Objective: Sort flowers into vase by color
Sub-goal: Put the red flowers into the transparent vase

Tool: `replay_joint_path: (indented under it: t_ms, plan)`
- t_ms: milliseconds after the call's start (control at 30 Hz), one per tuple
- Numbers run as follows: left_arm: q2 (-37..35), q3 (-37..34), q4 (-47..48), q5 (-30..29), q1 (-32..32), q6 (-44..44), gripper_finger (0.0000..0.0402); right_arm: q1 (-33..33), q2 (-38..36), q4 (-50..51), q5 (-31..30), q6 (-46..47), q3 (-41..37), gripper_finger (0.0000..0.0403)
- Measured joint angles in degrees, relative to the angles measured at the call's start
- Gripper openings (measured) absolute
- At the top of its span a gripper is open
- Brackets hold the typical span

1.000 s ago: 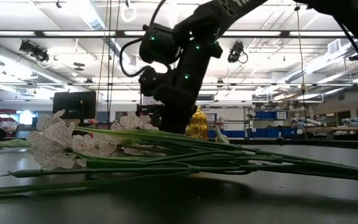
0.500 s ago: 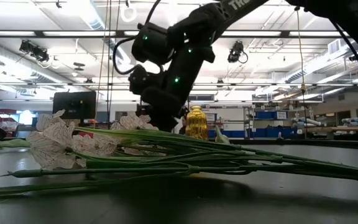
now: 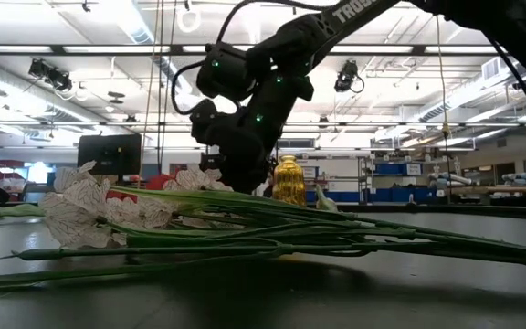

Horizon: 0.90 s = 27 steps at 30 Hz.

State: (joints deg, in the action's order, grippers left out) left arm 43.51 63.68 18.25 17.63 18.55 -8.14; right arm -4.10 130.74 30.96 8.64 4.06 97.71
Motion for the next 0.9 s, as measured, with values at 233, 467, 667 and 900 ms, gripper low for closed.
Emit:
replay_joint_path:
  t_ms: [233, 467, 667, 900]
  plan:
    - [0.0, 0.0, 0.0, 0.0, 0.0, 0.0, 0.0224, -2.1, -3.1, -3.2, 7.2, 6.9, -0.3, 0.0031]
    - [0.0, 0.0, 0.0, 0.0, 0.0, 0.0, 0.0224, -3.3, -10.1, -4.8, 8.9, 6.9, -0.2, 0.0016]
    - [0.0, 0.0, 0.0, 0.0, 0.0, 0.0, 0.0224, -3.5, -16.3, -6.4, 11.0, 6.9, -0.9, 0.0016]
    - [0.0, 0.0, 0.0, 0.0, 0.0, 0.0, 0.0224, -3.5, -27.4, -16.1, 12.7, 9.7, -12.2, 0.0016]
